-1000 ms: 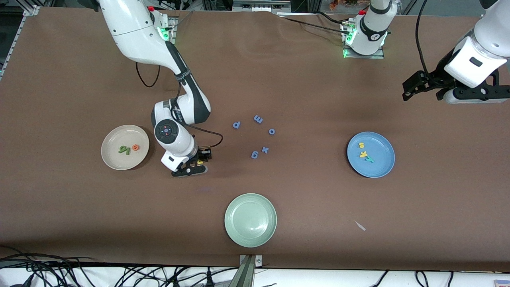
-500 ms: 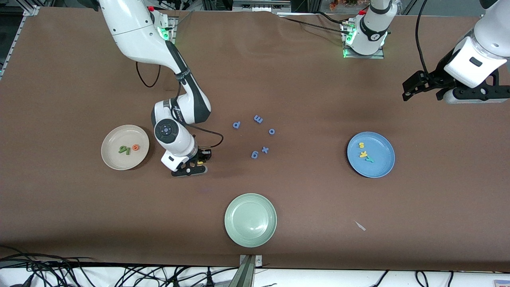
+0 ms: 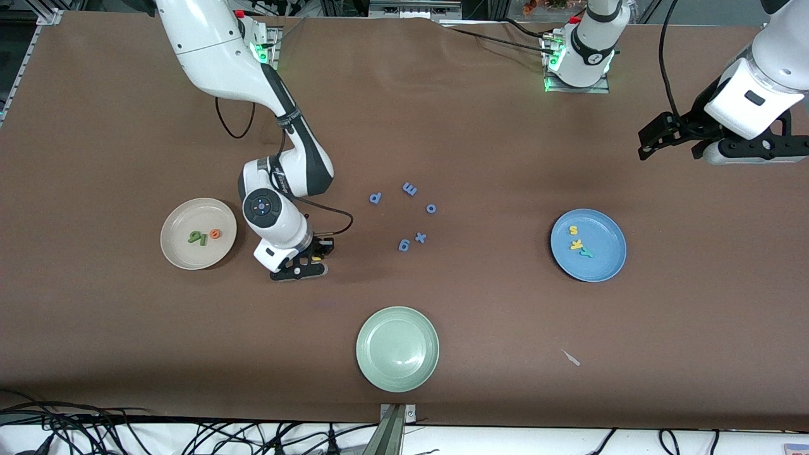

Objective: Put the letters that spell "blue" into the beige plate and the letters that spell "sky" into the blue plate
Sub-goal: 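Carry the u to the white plate and release it with the right gripper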

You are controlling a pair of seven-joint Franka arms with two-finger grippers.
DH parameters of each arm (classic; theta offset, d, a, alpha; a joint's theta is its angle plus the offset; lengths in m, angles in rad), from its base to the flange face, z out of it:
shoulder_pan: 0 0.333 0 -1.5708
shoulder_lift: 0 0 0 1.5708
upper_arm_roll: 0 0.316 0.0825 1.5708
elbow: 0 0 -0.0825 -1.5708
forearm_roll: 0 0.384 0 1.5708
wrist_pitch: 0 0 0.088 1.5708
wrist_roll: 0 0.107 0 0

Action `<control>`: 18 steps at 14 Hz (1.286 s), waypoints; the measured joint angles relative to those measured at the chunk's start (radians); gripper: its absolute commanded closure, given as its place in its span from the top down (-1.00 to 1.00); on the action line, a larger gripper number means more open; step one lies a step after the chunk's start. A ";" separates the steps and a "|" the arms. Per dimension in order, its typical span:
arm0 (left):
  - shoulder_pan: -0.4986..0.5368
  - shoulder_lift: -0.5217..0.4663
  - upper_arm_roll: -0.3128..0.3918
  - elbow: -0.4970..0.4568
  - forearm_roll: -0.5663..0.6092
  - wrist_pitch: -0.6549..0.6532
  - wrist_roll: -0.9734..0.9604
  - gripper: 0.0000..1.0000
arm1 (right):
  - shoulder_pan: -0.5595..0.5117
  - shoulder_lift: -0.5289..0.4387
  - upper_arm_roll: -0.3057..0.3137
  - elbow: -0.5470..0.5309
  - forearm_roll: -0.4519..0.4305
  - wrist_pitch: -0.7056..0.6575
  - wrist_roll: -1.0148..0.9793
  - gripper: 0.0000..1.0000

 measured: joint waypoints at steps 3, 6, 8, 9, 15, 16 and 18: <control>0.000 0.000 0.000 0.000 0.000 0.000 0.000 1.00 | -0.030 -0.036 -0.022 0.015 0.000 -0.104 -0.048 -0.58; 0.000 0.000 0.000 0.000 0.000 -0.001 0.000 1.00 | -0.055 -0.086 -0.091 0.014 0.000 -0.242 -0.163 -0.60; 0.000 0.000 0.000 0.000 0.000 -0.002 0.000 1.00 | -0.062 -0.104 -0.147 0.011 0.000 -0.311 -0.220 -0.60; 0.000 0.000 0.000 0.000 0.000 -0.002 0.000 1.00 | -0.064 -0.107 -0.177 0.011 0.000 -0.341 -0.243 -0.60; 0.000 0.000 0.000 0.000 0.000 -0.002 0.000 1.00 | -0.166 -0.102 -0.235 -0.012 0.000 -0.440 -0.337 1.00; 0.000 0.000 0.000 0.000 0.000 -0.002 0.000 1.00 | -0.181 -0.098 -0.235 -0.016 0.000 -0.440 -0.338 1.00; 0.000 0.000 0.000 0.000 0.000 -0.002 0.000 1.00 | -0.184 -0.097 -0.233 -0.013 0.000 -0.442 -0.338 1.00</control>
